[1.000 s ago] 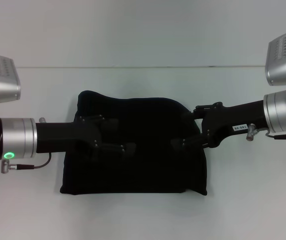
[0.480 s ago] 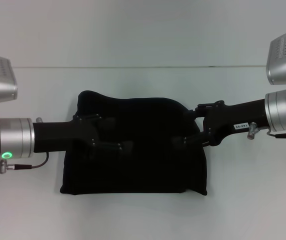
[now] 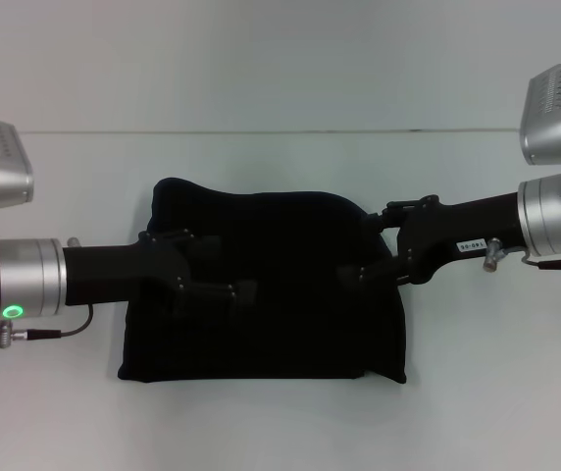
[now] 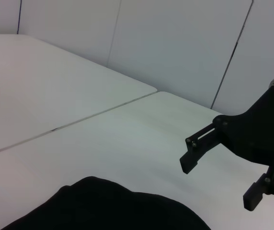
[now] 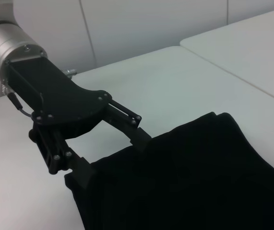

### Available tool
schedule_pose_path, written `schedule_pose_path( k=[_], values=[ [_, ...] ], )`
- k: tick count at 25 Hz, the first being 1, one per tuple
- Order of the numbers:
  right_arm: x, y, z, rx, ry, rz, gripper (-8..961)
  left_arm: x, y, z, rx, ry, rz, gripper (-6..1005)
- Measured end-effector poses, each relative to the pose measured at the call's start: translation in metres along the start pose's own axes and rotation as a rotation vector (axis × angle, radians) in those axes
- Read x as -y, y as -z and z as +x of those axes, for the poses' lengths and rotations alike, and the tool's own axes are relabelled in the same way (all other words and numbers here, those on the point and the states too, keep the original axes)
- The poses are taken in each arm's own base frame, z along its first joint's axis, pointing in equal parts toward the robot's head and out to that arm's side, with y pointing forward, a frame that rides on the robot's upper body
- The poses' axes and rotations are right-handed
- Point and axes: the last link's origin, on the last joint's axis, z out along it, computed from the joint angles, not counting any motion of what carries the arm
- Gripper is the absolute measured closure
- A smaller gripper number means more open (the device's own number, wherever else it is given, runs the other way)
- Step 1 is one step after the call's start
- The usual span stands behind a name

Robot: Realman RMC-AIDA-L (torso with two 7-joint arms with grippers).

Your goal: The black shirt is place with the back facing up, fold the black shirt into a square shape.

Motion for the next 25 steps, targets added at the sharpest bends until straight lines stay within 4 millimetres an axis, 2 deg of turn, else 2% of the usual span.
schedule_pose_path(
  k=[25],
  values=[
    [0.005,0.005,-0.007,0.033,-0.016,0.017,7,0.002,-0.001,0.012,-0.001,0.02,-0.013,54]
  ],
)
